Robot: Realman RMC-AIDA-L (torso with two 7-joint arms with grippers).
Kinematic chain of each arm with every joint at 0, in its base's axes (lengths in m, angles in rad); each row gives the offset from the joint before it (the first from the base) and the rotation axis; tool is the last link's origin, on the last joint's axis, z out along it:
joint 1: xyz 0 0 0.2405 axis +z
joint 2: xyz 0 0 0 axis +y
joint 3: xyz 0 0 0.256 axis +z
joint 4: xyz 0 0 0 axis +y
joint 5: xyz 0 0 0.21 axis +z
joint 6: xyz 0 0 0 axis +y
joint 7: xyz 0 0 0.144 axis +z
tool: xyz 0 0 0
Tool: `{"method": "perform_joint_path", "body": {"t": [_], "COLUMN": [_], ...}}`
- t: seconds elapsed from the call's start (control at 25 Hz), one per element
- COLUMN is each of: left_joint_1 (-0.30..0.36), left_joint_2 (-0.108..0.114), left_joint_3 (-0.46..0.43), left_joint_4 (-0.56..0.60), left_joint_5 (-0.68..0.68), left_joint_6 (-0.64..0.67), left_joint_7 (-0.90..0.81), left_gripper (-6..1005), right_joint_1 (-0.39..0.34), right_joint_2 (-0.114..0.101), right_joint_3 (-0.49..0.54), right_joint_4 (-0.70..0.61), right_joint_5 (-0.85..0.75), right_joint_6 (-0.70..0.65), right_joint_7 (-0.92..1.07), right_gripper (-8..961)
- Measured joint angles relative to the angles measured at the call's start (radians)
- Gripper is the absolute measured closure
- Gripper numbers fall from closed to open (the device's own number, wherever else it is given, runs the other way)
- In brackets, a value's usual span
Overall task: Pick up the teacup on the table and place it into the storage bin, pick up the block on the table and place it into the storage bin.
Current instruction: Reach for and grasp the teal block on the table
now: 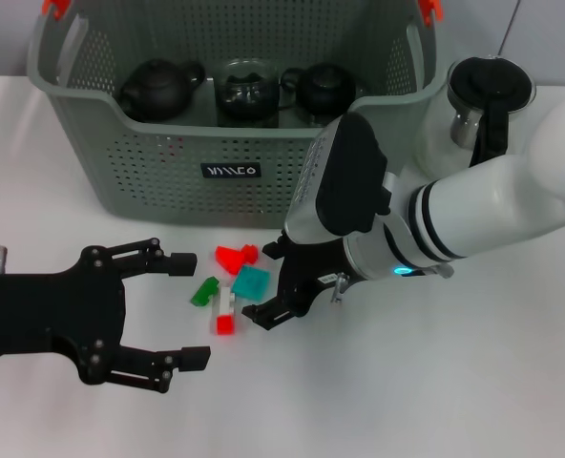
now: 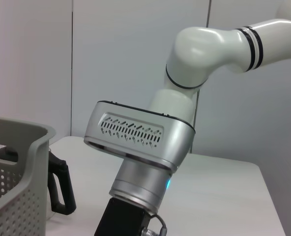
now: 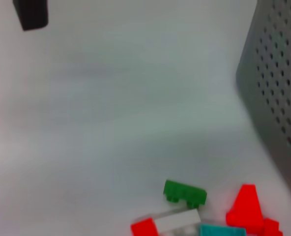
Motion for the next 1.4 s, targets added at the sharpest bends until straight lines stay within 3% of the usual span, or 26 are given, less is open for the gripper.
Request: {"method": "perform_joint_path", "body": {"t": [0.56,1.08,1.4], "left_joint_1": [-0.005,-0.005,-0.005], "left_joint_2": [0.003,0.003,0.003], "left_joint_3": [0.0,0.0,0.0], "left_joint_4": [-0.021,-0.021,-0.021], "left_joint_5": [0.001,0.003,0.003], "left_joint_6": [0.001,0.002,0.002], "left_joint_7": [0.002,0.002,0.002], "left_gripper": [46,46,47], "right_joint_1": [0.005,0.013,0.015], "right_joint_2": [0.007,0.008,0.008], "right_joint_3": [-0.059,-0.103,-0.105], "right_joint_4": [0.055,0.076,0.076], "right_joint_5": [0.066,0.118,0.118], "right_joint_6": [0.081,0.134,0.144], "right_joint_7": [0.001,0.001,0.001], "right_gripper": [18,267,289]}}
